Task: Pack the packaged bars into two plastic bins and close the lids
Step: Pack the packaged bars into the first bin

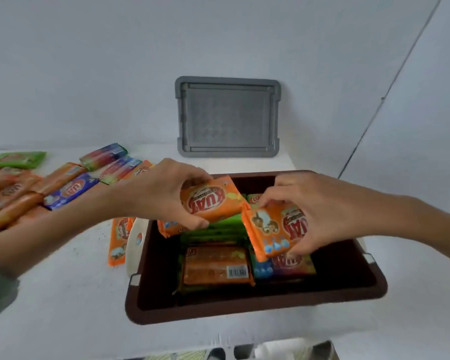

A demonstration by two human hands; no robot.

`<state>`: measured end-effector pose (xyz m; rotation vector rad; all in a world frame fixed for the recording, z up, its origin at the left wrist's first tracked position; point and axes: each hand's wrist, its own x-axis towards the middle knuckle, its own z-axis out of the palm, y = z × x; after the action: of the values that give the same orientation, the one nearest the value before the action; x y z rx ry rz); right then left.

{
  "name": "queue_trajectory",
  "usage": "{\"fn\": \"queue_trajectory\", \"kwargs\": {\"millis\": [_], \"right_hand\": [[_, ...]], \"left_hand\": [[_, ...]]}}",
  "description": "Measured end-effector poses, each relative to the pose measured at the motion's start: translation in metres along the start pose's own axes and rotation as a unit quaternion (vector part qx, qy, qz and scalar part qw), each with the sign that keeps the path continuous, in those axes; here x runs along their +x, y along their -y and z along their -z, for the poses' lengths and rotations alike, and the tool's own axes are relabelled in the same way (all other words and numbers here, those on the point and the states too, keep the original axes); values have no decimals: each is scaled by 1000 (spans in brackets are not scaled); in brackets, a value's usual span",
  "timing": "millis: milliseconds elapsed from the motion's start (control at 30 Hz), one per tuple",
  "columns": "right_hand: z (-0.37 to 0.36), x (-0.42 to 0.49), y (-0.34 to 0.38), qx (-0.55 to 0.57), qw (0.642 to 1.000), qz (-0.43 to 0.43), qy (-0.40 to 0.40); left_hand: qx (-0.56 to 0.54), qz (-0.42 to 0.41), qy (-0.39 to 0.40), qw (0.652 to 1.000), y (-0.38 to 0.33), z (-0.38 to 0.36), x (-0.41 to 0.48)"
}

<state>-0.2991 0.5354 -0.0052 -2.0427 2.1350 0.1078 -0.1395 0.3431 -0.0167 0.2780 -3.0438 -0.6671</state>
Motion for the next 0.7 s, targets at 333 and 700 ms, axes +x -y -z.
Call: {"fn": "queue_trajectory", "kwargs": {"millis": [333, 700], "right_hand": [[-55, -4, -3, 19, 998, -48, 47], [-74, 1, 10, -54, 997, -36, 43]], "left_hand": [[91, -54, 47, 993, -3, -57, -18], [269, -152, 48, 950, -3, -77, -19]]}}
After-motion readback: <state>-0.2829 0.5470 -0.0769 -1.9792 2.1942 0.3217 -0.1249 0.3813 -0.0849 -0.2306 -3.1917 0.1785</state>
